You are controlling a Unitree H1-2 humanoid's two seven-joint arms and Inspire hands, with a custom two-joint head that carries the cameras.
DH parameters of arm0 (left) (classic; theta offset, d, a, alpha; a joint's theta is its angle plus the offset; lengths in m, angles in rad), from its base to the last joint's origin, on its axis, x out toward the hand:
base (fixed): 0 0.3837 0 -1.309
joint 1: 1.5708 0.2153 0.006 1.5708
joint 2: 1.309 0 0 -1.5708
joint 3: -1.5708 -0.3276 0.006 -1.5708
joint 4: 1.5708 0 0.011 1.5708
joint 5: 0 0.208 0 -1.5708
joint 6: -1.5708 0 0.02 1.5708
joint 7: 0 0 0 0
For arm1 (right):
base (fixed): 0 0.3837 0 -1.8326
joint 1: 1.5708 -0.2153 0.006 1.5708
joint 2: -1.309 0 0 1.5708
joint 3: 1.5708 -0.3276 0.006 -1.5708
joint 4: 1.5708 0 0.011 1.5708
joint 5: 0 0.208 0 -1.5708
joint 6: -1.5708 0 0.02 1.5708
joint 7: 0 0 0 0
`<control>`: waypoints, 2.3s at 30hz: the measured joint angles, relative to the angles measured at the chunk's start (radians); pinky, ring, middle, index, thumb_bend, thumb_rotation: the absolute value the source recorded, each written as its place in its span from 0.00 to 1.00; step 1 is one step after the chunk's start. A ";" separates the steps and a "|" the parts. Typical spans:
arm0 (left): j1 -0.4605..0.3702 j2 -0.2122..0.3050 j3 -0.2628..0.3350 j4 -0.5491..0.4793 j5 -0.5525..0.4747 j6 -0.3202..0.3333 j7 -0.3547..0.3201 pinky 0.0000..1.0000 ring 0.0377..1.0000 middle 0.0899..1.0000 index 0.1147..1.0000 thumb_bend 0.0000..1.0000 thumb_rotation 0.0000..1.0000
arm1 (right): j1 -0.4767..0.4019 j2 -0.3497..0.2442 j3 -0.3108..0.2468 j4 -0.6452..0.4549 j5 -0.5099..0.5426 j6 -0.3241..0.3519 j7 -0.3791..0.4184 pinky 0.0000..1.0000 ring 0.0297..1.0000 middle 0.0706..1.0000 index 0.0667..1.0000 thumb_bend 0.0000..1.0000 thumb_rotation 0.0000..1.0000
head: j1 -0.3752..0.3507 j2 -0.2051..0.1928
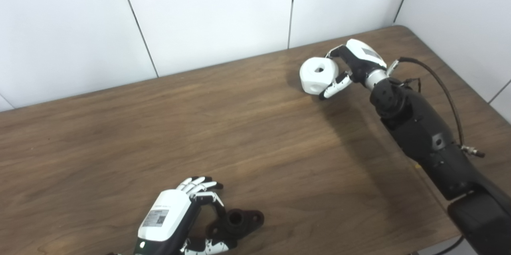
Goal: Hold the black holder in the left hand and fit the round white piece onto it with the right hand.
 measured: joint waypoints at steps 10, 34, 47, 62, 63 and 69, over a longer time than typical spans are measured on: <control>0.000 -0.001 0.000 0.000 0.000 0.000 0.000 0.90 0.88 0.80 0.42 0.52 0.06 | 0.062 0.000 -0.029 -0.143 0.009 0.008 0.011 0.87 0.92 0.81 0.45 0.52 0.14 | 0.020 0.000; -0.001 -0.037 -0.012 0.006 0.055 0.008 -0.008 0.91 0.87 0.79 0.42 0.52 0.06 | 0.301 0.068 -0.077 -0.727 0.105 0.064 0.157 0.89 0.94 0.81 0.45 0.52 0.14 | 0.153 -0.014; -0.001 -0.067 -0.027 0.018 0.078 0.025 0.004 0.92 0.88 0.79 0.42 0.52 0.05 | 0.426 0.093 -0.060 -0.942 0.154 0.086 0.254 0.87 0.96 0.81 0.44 0.52 0.15 | 0.218 -0.014; -0.009 -0.074 -0.043 0.018 0.087 0.047 0.004 0.91 0.88 0.79 0.42 0.52 0.05 | 0.462 0.133 -0.010 -1.054 0.170 0.121 0.354 0.90 0.97 0.83 0.45 0.52 0.15 | 0.244 0.031; -0.010 -0.075 -0.043 0.018 0.088 0.048 0.004 0.91 0.88 0.79 0.42 0.52 0.05 | 0.463 0.135 -0.010 -1.054 0.171 0.122 0.361 0.90 0.98 0.83 0.45 0.52 0.15 | 0.245 0.034; -0.011 -0.082 -0.047 0.018 0.093 0.054 0.004 0.91 0.88 0.79 0.42 0.52 0.05 | 0.464 0.165 -0.003 -1.054 0.164 0.124 0.390 0.87 0.98 0.84 0.45 0.52 0.15 | 0.245 0.040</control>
